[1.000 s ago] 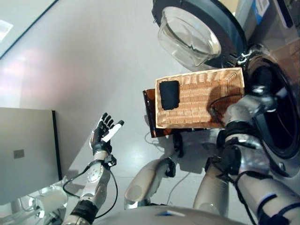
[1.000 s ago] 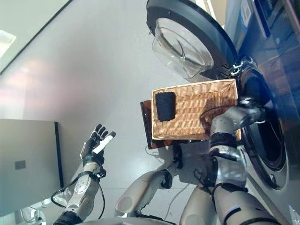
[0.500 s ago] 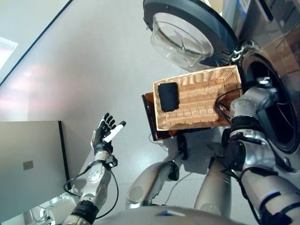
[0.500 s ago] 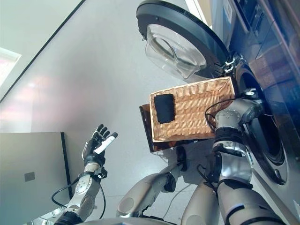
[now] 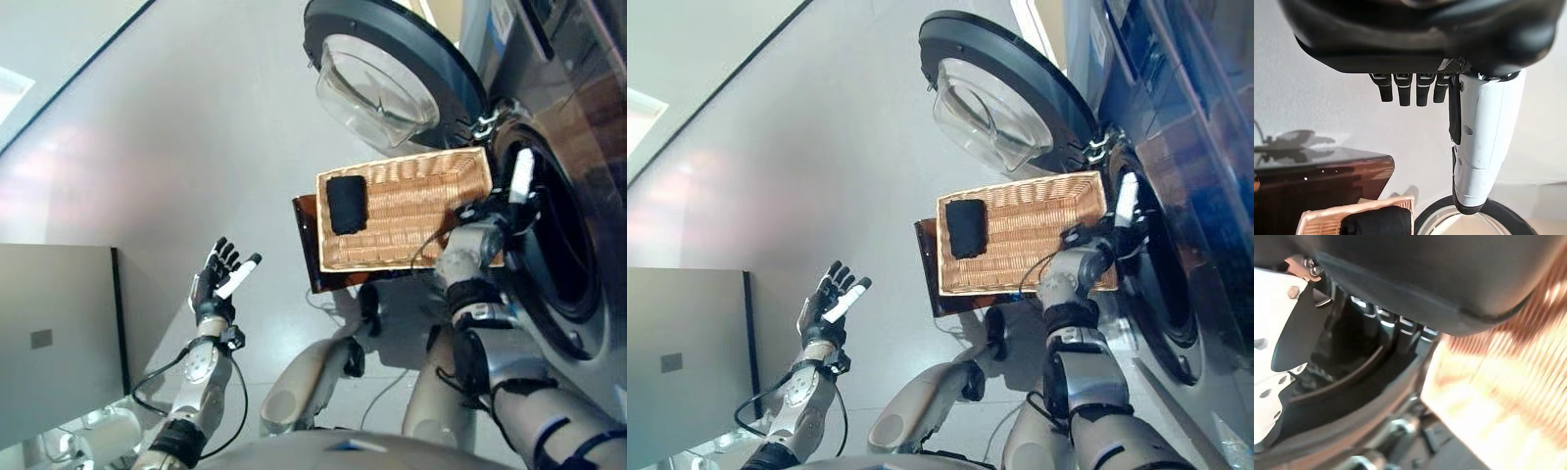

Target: Pick up the clothes and place them into the washing machine

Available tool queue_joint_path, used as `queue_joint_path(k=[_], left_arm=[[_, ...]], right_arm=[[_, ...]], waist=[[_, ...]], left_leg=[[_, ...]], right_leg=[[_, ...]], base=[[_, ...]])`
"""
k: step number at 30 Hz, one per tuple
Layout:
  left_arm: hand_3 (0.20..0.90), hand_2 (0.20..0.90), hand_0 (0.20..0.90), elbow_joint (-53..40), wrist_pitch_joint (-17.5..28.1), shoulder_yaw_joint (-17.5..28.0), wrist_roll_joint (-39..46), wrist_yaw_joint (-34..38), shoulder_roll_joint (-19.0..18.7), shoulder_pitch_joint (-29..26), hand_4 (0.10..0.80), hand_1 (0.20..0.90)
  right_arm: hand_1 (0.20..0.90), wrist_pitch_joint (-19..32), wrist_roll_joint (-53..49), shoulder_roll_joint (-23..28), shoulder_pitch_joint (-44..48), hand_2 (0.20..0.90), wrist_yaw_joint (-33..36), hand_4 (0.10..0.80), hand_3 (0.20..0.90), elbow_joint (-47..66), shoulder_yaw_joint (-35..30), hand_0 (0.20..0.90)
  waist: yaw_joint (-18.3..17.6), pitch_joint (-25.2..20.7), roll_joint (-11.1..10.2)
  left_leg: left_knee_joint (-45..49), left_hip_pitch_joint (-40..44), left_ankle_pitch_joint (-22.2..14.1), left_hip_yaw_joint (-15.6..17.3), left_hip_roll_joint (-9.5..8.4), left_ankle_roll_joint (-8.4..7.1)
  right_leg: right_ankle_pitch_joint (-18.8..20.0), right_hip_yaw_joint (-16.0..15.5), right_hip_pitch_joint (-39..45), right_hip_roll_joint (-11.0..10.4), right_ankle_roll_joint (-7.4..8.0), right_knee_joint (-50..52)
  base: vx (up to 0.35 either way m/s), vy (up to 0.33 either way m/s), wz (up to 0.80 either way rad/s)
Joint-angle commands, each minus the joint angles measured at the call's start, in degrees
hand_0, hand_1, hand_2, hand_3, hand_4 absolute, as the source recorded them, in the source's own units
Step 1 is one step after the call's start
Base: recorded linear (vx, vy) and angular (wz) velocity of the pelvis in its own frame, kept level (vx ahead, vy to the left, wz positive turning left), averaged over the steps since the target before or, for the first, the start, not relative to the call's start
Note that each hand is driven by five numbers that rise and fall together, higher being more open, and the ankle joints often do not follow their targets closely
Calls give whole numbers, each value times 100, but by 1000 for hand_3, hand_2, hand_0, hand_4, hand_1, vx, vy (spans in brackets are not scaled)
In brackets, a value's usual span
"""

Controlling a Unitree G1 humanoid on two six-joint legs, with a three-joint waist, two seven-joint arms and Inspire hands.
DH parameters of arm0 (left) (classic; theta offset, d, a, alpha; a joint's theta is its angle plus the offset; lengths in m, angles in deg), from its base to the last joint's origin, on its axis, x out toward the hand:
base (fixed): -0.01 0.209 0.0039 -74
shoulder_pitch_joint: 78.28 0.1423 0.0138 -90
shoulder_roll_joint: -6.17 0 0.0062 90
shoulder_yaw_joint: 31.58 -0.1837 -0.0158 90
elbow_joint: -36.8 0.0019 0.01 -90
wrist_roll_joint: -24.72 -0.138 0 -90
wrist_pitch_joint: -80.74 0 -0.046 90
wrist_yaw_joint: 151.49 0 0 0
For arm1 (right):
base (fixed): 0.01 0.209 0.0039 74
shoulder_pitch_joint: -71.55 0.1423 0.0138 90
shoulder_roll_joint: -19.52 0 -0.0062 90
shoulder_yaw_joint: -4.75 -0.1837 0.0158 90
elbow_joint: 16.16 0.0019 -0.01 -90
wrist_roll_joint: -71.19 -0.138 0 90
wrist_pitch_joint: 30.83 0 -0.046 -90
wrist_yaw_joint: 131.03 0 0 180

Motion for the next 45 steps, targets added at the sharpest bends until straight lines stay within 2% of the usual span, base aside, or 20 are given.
queue_joint_path(k=[1,6,11,16,20,21,31,38,45], left_arm=[[900,900,900,-352,478,463,-53,202,-394,69,800,900],[900,900,900,-548,500,540,-133,264,-485,82,800,900],[900,900,900,-1294,616,730,-411,352,-760,114,800,900],[900,900,900,-1583,732,899,-520,460,-850,45,800,900],[900,900,900,-1659,811,1048,-717,597,-933,-72,800,900],[900,900,900,-1646,824,1076,-768,641,-931,-130,800,900],[900,900,900,-1379,850,1246,-1041,881,-1016,-372,800,900],[900,900,900,-1373,857,1319,-1062,969,-1110,-503,800,900],[900,900,900,-1692,902,1437,-1067,1040,-1129,-438,800,900]], right_arm=[[900,-366,883,-409,72,900,-133,800,900,0,679,900],[900,-631,1071,-428,169,900,-53,800,900,-505,758,900],[900,-979,1402,-195,567,900,90,800,900,-1395,742,900],[900,-1102,1399,-181,736,900,38,800,900,-1814,703,900],[900,-1098,1357,-237,876,900,-25,800,900,-1919,722,900],[900,-1093,1310,-277,873,900,-50,800,900,-1900,726,900],[900,-1024,1198,-636,865,900,-257,800,900,-1751,941,900],[900,-888,928,-943,831,900,-265,800,900,-1611,974,900],[900,-859,896,-935,975,900,-177,800,900,-1666,895,900]], waist=[[238,-90,-320],[327,-9,-518],[517,129,-729],[664,127,-880],[820,164,-1022],[851,143,-1085],[1203,180,-1429],[1408,241,-1549],[1538,315,-1549]], left_leg=[[492,-543,3,-193,308,-559],[512,-617,24,-277,327,-555],[569,-861,74,-406,347,-586],[607,-1032,70,-510,350,-608],[672,-1111,21,-612,332,-625],[687,-1070,-140,-661,324,-655],[851,-1193,-256,-852,248,-676],[939,-1357,-287,-996,166,-682],[973,-1517,-278,-1084,107,-698]], right_leg=[[-169,-45,494,-34,-94,-209],[-145,-153,509,-26,-102,-229],[-163,-339,418,-34,-113,-205],[-169,-489,371,-63,-93,-237],[-212,-648,443,-118,-77,-247],[-352,-641,503,-120,-41,-232],[-408,-951,725,-175,-22,-305],[-478,-1179,803,-187,-45,-324],[-560,-1320,740,-212,-59,-245]], base=[[-24,-28,5],[-24,-12,13],[-29,-2,23],[13,-3,22],[55,-29,19],[144,-36,30],[74,-19,17],[38,-22,19],[17,-8,16]])
